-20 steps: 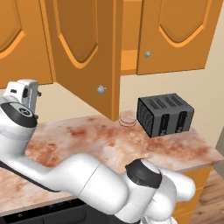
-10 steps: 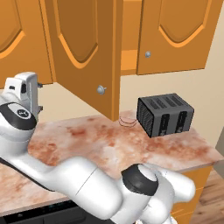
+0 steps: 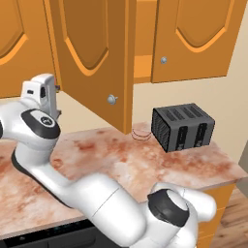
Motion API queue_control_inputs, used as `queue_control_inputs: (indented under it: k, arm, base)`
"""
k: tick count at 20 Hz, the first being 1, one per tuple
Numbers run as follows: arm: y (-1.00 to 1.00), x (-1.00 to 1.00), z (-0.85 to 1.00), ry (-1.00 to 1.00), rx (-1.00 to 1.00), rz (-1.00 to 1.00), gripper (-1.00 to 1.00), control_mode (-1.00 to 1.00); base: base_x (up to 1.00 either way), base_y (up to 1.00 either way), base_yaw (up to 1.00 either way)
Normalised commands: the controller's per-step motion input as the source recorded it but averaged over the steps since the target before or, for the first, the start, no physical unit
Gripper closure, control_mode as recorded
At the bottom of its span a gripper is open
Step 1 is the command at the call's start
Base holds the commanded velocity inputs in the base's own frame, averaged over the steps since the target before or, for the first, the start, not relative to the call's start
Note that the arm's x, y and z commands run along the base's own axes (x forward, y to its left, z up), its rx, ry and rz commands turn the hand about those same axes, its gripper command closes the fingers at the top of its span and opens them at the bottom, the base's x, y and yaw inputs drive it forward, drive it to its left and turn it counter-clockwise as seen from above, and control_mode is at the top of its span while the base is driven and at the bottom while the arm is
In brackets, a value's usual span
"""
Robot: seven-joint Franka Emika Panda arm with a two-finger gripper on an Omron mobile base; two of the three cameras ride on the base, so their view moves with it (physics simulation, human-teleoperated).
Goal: Close all open cabinet doors.
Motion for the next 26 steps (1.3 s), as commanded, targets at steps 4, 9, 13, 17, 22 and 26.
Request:
queue_control_inputs:
  k: [4,9,13,17,22,26]
  arm:
    - [-0.4,0.49,0.0,0.0,0.0,0.04,-1.0,-1.0]
    - [-0.36,0.44,0.0,0.0,0.0,0.03,-1.0,-1.0]
    - [-0.53,0.12,0.18,0.0,-0.01,0.03,-1.0,-1.0]
    - [-0.58,0.14,0.18,0.0,0.0,0.06,-1.0,-1.0]
    - [-0.64,0.26,0.11,0.0,0.0,0.13,-1.0,-1.0]
    - [-0.76,0.31,0.04,0.0,0.0,0.21,-1.0,-1.0]
  base:
    - [0.0,0.0,0.0]
    - [0.0,0.0,0.0]
    - [0.0,0.0,0.0]
    - [0.0,0.0,0.0]
    - [0.0,0.0,0.0]
    - [0.0,0.0,0.0]
